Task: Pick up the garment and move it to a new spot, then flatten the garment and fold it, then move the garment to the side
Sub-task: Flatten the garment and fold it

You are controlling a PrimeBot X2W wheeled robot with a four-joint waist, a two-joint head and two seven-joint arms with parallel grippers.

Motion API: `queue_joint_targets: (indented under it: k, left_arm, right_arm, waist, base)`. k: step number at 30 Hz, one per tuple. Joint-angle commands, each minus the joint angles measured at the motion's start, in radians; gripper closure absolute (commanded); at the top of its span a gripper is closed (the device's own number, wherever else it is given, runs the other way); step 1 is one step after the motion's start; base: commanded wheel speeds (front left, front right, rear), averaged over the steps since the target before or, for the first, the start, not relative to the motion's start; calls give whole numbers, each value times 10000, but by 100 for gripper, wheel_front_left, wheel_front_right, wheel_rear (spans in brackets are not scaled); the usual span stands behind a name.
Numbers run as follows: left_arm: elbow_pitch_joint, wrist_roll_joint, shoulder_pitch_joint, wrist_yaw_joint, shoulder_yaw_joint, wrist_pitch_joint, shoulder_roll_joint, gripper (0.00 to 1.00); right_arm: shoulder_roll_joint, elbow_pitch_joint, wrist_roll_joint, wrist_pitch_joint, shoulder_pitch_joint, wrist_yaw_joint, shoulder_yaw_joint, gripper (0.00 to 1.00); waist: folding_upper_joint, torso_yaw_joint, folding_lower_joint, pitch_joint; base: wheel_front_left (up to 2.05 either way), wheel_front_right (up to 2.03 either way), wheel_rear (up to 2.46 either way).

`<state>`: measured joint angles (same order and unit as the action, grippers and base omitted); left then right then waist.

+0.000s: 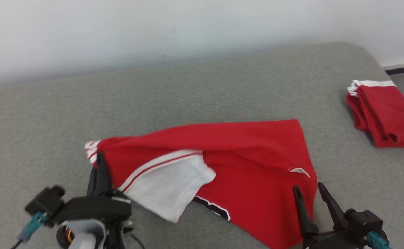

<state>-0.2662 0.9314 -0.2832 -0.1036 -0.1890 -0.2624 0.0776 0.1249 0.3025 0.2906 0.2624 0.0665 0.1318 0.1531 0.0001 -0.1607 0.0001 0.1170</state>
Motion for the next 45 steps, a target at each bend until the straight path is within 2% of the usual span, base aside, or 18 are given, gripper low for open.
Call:
queue_joint_targets:
  k: [1,7,12,15,16,17,18,22,31,37,45]
  left_arm:
    - [-57,-34,268,49,288,-30,-51,100]
    - [-118,-467,494,51,1031,-31,-144,100]
    - [-392,-1238,424,-430,1702,-31,-132,100]
    - [-901,-1505,501,-585,1719,-31,-68,100]
    - [-1016,-1632,438,-522,1720,-31,-9,93]
    - [-1185,-1767,383,-482,1732,-31,54,5]
    - [-1358,-1822,328,-452,1736,-31,55,0]
    - [-2032,-2329,65,-218,1773,-32,118,0]
    - [-2438,-3344,345,-92,1846,-32,274,0]
    - [-1429,-4339,1142,-41,1572,-32,250,0]
    - [845,-5959,2532,272,1593,-32,74,0]
  right_arm:
    - [50,-24,-31,-29,23,-26,82,0]
    - [47,13,49,-71,-14,-26,293,0]
    - [45,52,109,-115,-21,-26,501,0]
    - [90,65,170,-102,-42,-26,528,0]
    - [104,72,184,-97,-58,-26,522,0]
    - [114,78,201,-93,-76,-26,518,0]
    - [114,85,212,-89,-79,-26,524,0]
    - [82,103,233,-83,-90,-26,519,0]
    - [1,107,192,-63,-186,-26,351,0]
    - [-64,80,172,-50,-298,-26,216,0]
    - [-137,97,153,-17,-388,-26,80,0]
  waist:
    - [-1,386,-1,-56]
    - [-1,487,-1,-202]
    - [-1,303,-1,-316]
    - [-1,149,-1,-358]
    - [-1,112,-1,-367]
    - [-1,81,-1,-372]
    - [-1,51,-1,-378]
    - [-1,-32,-1,-428]
    - [-1,125,-1,-527]
    - [-1,359,-1,-607]
    - [-1,665,-1,-736]
  base:
    - [0,0,0]
    - [0,0,0]
    - [0,0,0]
    - [0,0,0]
    - [0,0,0]
    - [0,0,0]
    - [0,0,0]
    - [0,0,0]
    - [0,0,0]
    - [0,0,0]
    - [0,0,0]
